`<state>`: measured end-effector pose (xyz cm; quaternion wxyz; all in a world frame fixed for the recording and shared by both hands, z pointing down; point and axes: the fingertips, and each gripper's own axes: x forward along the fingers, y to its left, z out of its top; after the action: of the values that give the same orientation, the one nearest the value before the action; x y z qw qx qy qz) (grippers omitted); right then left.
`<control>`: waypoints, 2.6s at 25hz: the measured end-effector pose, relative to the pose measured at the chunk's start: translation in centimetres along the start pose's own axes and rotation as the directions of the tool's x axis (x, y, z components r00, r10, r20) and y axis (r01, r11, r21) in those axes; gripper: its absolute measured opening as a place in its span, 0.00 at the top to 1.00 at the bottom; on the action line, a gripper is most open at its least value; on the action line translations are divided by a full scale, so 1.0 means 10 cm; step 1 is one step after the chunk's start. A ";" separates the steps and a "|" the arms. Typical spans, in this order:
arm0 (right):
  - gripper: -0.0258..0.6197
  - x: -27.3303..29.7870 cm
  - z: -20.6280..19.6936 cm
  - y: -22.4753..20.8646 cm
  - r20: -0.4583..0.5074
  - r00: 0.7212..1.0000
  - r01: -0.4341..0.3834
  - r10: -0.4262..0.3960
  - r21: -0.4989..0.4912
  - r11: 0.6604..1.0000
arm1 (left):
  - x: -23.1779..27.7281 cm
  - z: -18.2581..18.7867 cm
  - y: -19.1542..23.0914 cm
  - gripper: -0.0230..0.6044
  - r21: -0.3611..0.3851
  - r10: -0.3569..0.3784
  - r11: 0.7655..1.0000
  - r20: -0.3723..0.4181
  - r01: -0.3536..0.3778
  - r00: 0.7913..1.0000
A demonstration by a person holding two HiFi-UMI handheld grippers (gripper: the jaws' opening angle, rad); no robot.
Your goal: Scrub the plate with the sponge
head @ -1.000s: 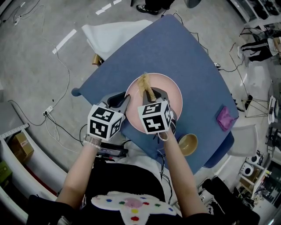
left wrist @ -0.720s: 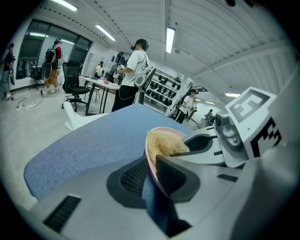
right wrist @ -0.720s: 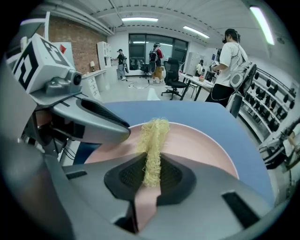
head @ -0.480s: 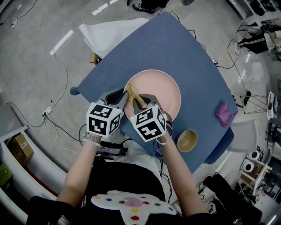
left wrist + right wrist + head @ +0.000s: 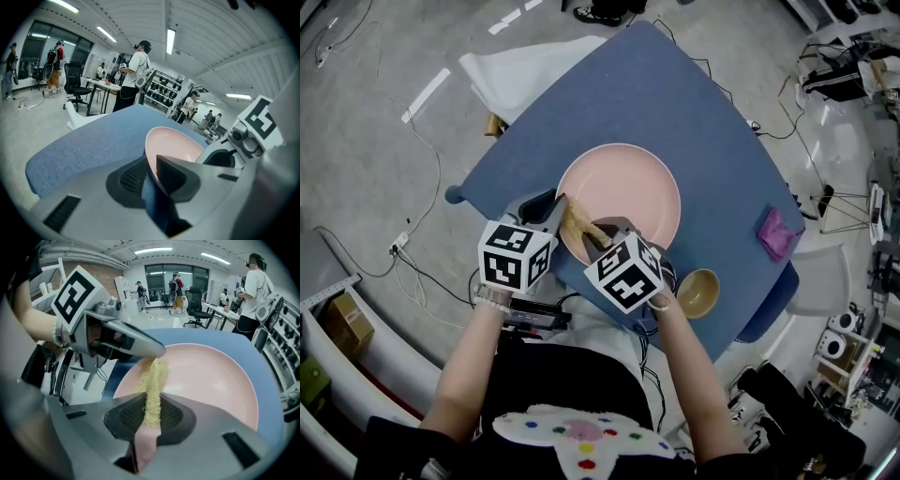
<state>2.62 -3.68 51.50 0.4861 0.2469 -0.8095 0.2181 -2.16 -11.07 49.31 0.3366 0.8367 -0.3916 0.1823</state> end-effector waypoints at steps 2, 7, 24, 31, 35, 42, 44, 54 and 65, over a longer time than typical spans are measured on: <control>0.87 -0.02 -0.07 0.05 -0.020 1.000 -0.021 0.021 -0.021 1.000 | 0.01 0.00 0.01 0.85 0.007 -0.002 1.000 -0.005 0.002 1.000; 0.87 -0.09 -0.28 0.09 -0.088 0.995 -0.048 0.042 -0.067 0.997 | 0.04 0.00 0.02 0.84 0.016 0.002 1.000 -0.018 -0.001 1.000; 0.87 -0.42 -0.88 -0.46 -0.257 0.948 0.139 -0.188 -0.198 0.970 | 0.04 0.00 0.01 0.84 0.033 -0.007 0.999 -0.030 0.008 1.000; 0.87 -0.50 -0.94 -0.87 -0.269 0.901 0.289 -0.341 -0.216 0.933 | 0.03 -0.01 0.01 0.84 0.042 -0.007 0.999 -0.033 0.009 0.999; 0.87 -0.52 -0.90 -1.11 -0.265 0.864 0.377 -0.428 -0.222 0.899 | 0.03 -0.01 0.01 0.84 0.046 -0.008 0.999 -0.034 0.009 0.999; 0.87 -0.49 -0.75 -1.42 -0.251 0.817 0.482 -0.519 -0.196 0.854 | 0.04 0.00 0.02 0.84 0.046 -0.005 0.999 -0.032 0.007 0.999; 0.87 -0.48 -0.70 -1.49 -0.245 0.808 0.500 -0.536 -0.198 0.843 | 0.04 0.01 0.01 0.84 0.048 -0.004 0.999 -0.033 0.005 0.999; 0.87 -0.37 -0.41 -1.63 -0.192 0.795 0.544 -0.575 -0.191 0.817 | 0.03 -0.01 0.00 0.84 0.045 0.000 0.999 -0.028 0.002 1.000; 0.88 -0.16 0.04 -1.34 -0.069 0.845 0.481 -0.530 -0.335 0.810 | 0.05 0.00 -0.01 0.84 0.032 0.000 0.999 -0.021 0.001 1.000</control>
<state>11.18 -14.08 51.46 0.6214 0.3578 -0.6964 -0.0280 -1.81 -11.29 49.52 0.3273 0.8402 -0.3847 0.1974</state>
